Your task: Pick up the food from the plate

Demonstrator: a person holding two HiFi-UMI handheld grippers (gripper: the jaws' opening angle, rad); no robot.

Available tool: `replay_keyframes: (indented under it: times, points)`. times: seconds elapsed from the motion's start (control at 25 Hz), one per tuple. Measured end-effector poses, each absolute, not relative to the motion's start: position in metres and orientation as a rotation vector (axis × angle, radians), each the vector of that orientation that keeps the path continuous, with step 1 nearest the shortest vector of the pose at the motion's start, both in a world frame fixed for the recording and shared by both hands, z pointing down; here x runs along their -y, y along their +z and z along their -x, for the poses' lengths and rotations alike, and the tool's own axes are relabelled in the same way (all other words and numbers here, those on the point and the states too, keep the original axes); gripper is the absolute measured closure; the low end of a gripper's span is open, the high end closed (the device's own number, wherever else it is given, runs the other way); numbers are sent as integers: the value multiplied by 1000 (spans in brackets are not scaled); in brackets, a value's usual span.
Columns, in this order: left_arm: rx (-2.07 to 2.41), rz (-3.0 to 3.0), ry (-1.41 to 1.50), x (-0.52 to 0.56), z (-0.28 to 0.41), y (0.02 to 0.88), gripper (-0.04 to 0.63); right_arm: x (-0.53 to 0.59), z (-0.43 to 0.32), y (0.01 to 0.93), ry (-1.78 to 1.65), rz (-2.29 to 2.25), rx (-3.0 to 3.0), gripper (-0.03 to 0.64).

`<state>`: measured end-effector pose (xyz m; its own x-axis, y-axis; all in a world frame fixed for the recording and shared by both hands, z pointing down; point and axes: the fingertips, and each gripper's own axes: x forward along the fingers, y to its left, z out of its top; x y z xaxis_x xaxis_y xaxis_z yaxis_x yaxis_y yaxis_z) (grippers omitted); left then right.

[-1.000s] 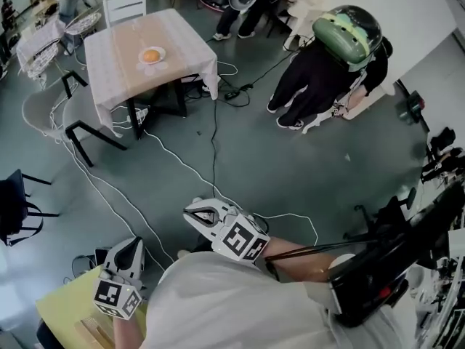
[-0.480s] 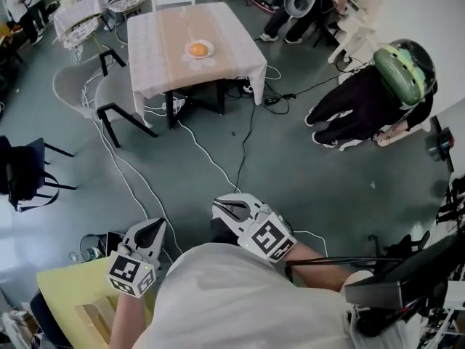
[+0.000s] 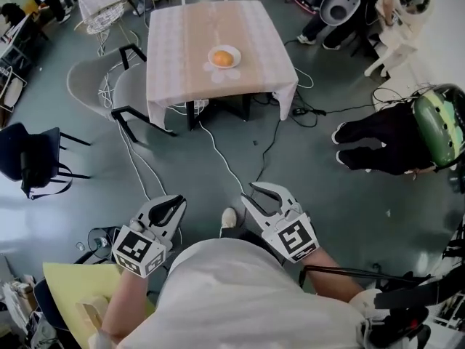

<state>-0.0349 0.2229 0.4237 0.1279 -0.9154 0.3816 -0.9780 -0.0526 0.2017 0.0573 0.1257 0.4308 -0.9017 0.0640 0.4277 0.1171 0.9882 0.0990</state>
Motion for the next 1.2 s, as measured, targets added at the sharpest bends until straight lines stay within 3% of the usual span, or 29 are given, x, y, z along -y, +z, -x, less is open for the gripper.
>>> replay_keyframes:
  times: [0.36, 0.76, 1.2]
  points:
    - [1727, -2100, 260, -90, 65, 432, 526, -11, -44, 449, -92, -55, 2693, 514]
    - [1511, -2291, 327, 38, 163, 454, 499, 74, 18, 462, -7, -344, 2625, 514]
    - [1252, -2466, 657, 186, 300, 510, 360, 142, 99, 449, 86, -700, 2522, 514]
